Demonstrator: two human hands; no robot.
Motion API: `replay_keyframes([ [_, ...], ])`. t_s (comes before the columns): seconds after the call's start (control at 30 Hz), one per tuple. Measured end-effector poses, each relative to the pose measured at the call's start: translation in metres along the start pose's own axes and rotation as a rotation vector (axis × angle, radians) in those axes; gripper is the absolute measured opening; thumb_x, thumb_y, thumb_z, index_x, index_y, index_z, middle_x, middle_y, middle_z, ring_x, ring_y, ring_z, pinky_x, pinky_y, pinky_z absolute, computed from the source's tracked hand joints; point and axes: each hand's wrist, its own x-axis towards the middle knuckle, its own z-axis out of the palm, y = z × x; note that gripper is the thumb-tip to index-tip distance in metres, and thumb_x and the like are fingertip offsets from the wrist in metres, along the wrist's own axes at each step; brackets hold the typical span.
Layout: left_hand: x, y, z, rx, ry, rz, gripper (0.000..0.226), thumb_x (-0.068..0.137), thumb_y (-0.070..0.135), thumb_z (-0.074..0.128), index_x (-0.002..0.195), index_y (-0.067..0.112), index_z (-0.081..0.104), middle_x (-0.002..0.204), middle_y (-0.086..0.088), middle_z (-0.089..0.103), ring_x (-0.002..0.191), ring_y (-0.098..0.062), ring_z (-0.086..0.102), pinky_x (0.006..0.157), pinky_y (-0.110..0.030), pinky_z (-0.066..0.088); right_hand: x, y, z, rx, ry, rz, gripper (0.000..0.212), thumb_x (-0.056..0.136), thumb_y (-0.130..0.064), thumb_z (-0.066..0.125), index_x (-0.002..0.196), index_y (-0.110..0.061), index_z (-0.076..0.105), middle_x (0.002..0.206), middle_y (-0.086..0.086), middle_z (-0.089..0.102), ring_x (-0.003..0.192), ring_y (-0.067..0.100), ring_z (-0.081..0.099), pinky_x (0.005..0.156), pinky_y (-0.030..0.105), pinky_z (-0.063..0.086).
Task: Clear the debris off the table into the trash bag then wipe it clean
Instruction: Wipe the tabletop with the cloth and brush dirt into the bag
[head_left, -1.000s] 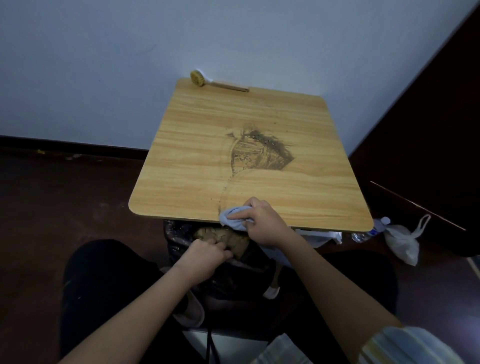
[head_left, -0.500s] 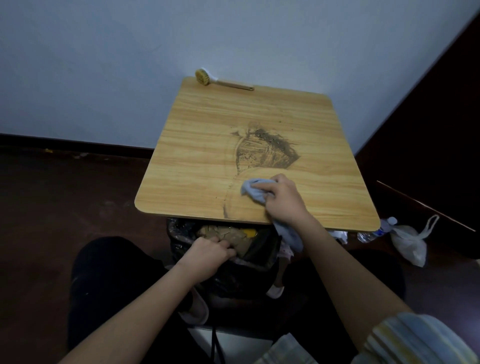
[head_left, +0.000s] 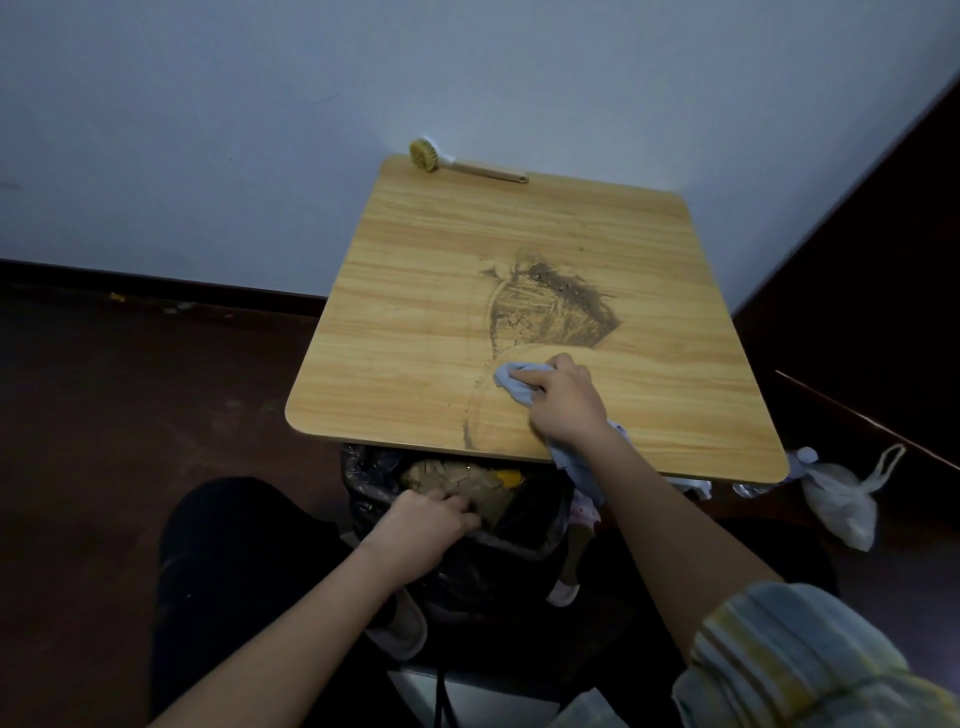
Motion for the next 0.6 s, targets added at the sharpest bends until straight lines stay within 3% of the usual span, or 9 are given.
replay_keyframes([
  [0.37, -0.001, -0.003, 0.001, 0.001, -0.005, -0.014, 0.038, 0.092, 0.011, 0.042, 0.126, 0.026, 0.049, 0.124, 0.000, 0.051, 0.112, -0.026, 0.051, 0.064, -0.032, 0.031, -0.012, -0.034, 0.013, -0.032, -0.138, -0.273, 0.051, 0.095, -0.003, 0.040, 0.128, -0.034, 0.061, 0.105, 0.004, 0.037, 0.101, 0.027, 0.036, 0.082, 0.043, 0.043],
  [0.6, -0.002, -0.003, 0.001, 0.014, -0.006, -0.023, 0.037, 0.092, 0.010, 0.043, 0.125, 0.026, 0.049, 0.121, 0.001, 0.051, 0.109, -0.026, 0.052, 0.063, -0.033, 0.033, -0.027, -0.033, 0.012, -0.065, -0.224, -0.390, 0.045, 0.097, -0.005, 0.042, 0.129, -0.030, 0.062, 0.119, 0.008, 0.044, 0.101, 0.026, 0.036, 0.081, 0.036, 0.036],
])
